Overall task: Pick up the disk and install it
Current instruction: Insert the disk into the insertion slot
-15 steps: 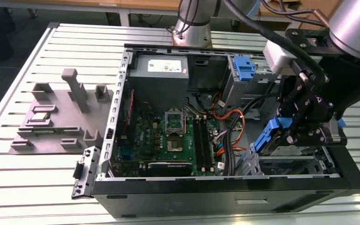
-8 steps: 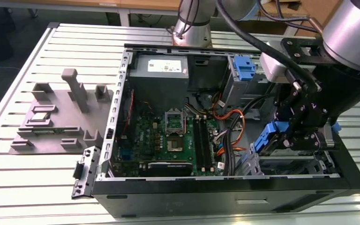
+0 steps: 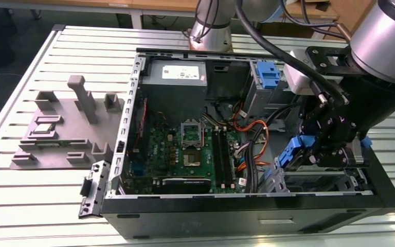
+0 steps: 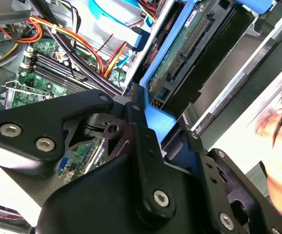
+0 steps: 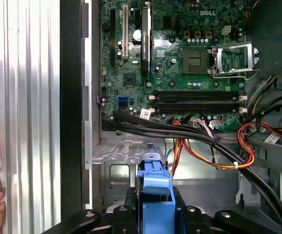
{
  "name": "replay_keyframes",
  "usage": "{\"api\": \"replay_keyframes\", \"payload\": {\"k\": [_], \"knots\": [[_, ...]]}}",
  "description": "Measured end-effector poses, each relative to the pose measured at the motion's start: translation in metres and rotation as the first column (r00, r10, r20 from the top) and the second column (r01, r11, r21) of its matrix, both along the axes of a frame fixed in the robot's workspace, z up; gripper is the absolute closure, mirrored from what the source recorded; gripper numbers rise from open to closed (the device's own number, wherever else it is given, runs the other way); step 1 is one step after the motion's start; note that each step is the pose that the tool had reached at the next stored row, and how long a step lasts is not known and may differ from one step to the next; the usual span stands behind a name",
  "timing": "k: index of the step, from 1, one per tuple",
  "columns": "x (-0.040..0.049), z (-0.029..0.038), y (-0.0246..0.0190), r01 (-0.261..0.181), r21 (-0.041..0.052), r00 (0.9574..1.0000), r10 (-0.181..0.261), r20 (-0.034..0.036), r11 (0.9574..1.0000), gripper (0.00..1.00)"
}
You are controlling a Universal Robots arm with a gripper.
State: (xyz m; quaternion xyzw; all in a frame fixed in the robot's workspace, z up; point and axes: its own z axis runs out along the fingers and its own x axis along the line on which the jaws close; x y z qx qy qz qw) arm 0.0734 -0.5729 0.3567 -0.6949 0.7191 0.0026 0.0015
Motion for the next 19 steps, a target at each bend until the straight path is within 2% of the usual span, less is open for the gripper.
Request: {"api": "replay_keyframes", "payload": {"k": [8,9,17,18,19], "knots": [[0.0,0.0,0.0,0.0,-0.0001,1.0,0.0,0.0,1.0,0.63],[0.0,-0.0001,0.0,0.0,0.0001,1.0,0.0,0.0001,1.0,0.56],[0.0,-0.0001,0.0,0.0,-0.0001,1.0,0.0,0.0,1.0,0.56],[0.0,-0.0001,0.0,0.0,-0.0001,1.0,0.0,0.0,1.0,0.58],[0.0,-0.0001,0.0,0.0,-0.0001,1.0,0.0,0.0,1.0,0.64]]}}
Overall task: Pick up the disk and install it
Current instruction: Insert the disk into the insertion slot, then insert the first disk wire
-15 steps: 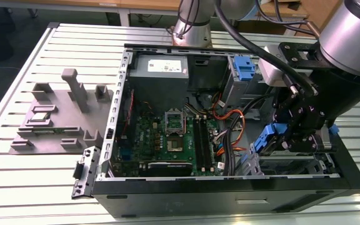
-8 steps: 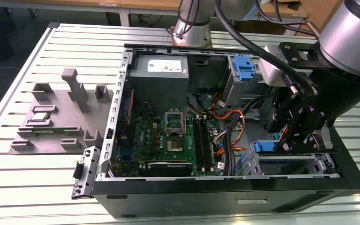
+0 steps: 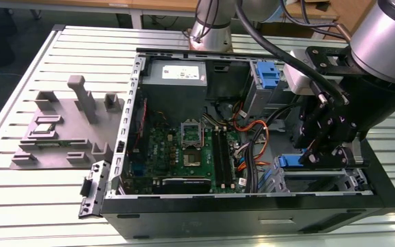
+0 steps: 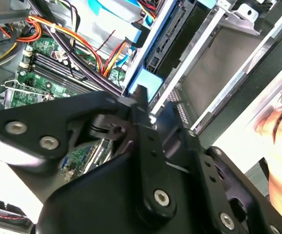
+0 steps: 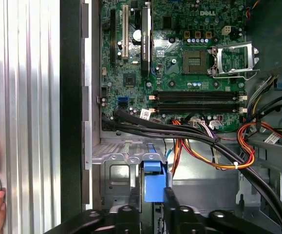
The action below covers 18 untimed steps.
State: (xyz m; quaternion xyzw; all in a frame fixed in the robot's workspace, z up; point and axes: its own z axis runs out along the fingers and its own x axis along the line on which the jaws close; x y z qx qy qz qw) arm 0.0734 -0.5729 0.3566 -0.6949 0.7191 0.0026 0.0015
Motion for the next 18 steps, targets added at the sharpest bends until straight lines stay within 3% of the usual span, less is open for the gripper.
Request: {"api": "replay_keyframes", "payload": {"k": [4,7,18], "knots": [[0.0,0.0,0.0,0.0,-0.0001,1.0,0.0,0.0,1.0,0.82],[0.0,0.0,0.0,0.0,-0.0002,1.0,0.0,0.0,1.0,0.9],[0.0,0.0,0.0,0.0,-0.0019,1.0,0.0,0.0,1.0,0.9]]}}
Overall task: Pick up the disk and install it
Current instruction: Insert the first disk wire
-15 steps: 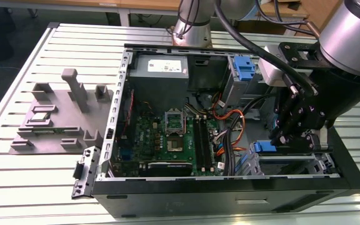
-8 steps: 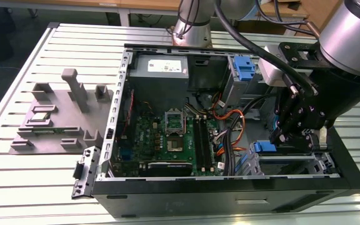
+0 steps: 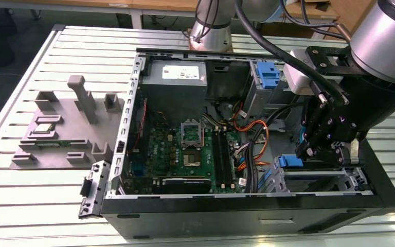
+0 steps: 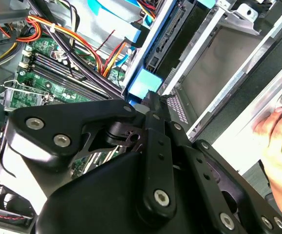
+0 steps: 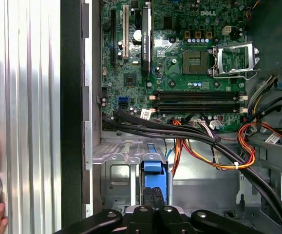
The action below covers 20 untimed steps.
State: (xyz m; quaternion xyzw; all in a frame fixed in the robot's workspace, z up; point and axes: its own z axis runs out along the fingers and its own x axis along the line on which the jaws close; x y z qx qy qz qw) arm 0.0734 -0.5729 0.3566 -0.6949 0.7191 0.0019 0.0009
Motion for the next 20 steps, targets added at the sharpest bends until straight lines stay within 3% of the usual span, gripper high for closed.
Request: {"api": "replay_keyframes", "payload": {"k": [6,10,13,20], "knots": [[0.0005,0.0,0.0,0.0,-0.0001,1.0,0.0,0.0,1.0,0.9],[0.0088,0.0,0.0,0.0,-0.0001,1.0,0.0,-0.0012,1.0,0.9],[0.0095,0.0007,0.0,0.0,-0.0003,1.0,0.0,-0.0014,1.0,0.9],[0.0096,0.0157,0.0,0.0,0.0,1.0,0.0,-0.0008,1.0,0.9]]}}
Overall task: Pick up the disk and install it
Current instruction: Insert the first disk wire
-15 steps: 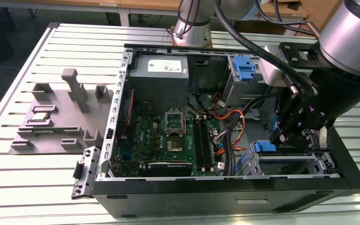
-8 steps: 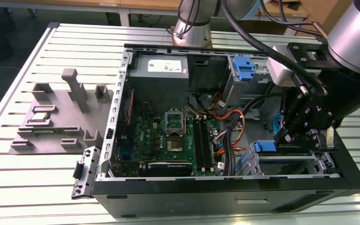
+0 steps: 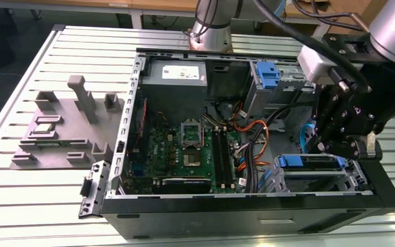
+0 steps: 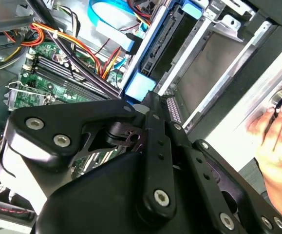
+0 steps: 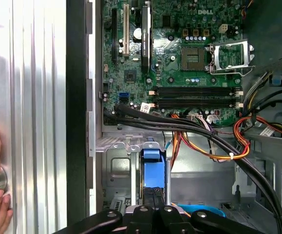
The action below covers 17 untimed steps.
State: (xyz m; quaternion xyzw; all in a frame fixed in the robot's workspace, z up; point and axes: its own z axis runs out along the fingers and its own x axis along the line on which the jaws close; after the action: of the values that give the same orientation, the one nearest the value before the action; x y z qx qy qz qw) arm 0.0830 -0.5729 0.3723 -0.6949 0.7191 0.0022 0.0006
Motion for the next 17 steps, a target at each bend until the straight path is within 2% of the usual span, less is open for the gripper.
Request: {"api": "replay_keyframes", "payload": {"k": [5,8,12,17], "knots": [[0.0004,0.0019,0.0,-0.009,0.0002,0.9999,0.009,0.0096,1.0,0.9],[0.0004,0.002,0.0,-0.057,-0.0001,0.9983,0.057,0.0107,0.9984,0.9],[0.0004,0.002,0.0,-0.115,-0.0003,0.9933,0.115,0.0121,0.9934,0.9],[0.0106,0.0017,0.0005,-0.12,-0.0002,0.9927,0.12,0.0123,0.9928,0.9]]}}
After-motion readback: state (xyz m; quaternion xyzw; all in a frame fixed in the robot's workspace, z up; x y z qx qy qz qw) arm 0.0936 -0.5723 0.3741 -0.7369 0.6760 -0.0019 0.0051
